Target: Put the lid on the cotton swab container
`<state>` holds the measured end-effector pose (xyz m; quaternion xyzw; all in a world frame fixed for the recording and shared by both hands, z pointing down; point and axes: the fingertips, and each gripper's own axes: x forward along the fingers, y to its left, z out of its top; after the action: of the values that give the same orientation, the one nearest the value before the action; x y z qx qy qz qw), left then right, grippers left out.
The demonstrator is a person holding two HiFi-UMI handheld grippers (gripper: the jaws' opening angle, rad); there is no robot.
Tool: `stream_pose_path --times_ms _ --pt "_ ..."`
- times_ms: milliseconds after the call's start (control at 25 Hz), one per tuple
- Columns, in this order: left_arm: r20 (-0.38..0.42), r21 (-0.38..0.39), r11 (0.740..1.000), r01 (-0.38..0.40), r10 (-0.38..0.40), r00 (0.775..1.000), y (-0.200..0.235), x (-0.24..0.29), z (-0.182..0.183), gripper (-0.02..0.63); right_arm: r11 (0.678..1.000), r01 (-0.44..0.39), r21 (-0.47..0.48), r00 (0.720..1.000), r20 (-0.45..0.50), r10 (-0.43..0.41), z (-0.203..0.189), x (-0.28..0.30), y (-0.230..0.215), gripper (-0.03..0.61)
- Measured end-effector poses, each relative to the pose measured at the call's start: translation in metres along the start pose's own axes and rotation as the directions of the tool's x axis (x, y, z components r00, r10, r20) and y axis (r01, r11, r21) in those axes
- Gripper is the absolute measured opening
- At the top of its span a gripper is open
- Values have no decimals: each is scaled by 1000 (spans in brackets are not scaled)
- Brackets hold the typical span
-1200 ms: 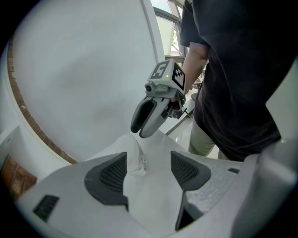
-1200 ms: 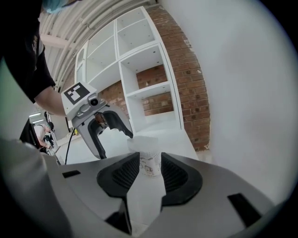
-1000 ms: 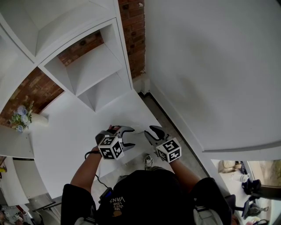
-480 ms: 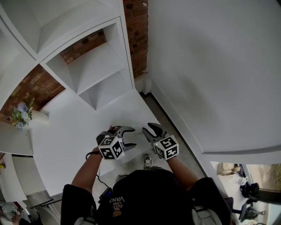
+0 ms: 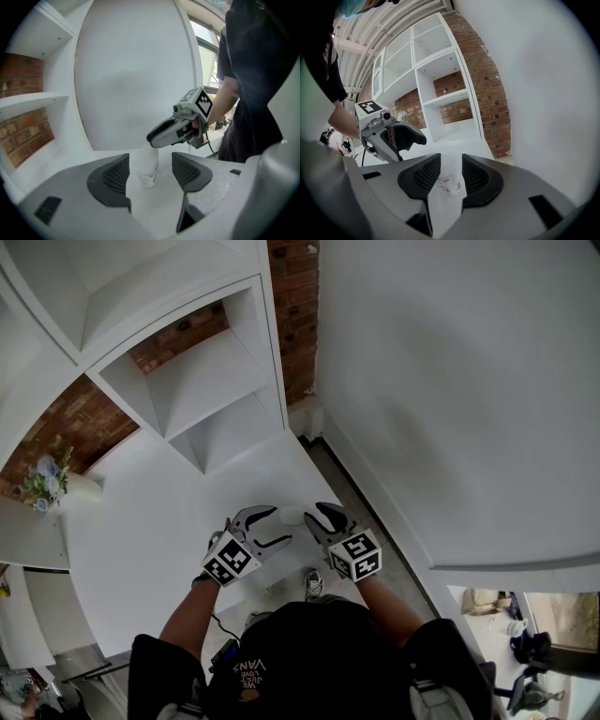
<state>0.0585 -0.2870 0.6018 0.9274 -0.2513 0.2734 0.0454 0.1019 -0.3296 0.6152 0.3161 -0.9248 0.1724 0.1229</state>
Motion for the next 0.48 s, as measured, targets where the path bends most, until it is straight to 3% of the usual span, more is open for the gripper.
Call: stream_pose_path --times_ms 280,480 --pt "42 -144 981 -129 137 990 16 -2 -3 275 1000 9 -8 1000 7 -9 -1 0 -1 135" --pt "52 -270 938 -216 239 970 31 -3 -8 259 1000 9 -5 1000 11 -9 0 1 1 135"
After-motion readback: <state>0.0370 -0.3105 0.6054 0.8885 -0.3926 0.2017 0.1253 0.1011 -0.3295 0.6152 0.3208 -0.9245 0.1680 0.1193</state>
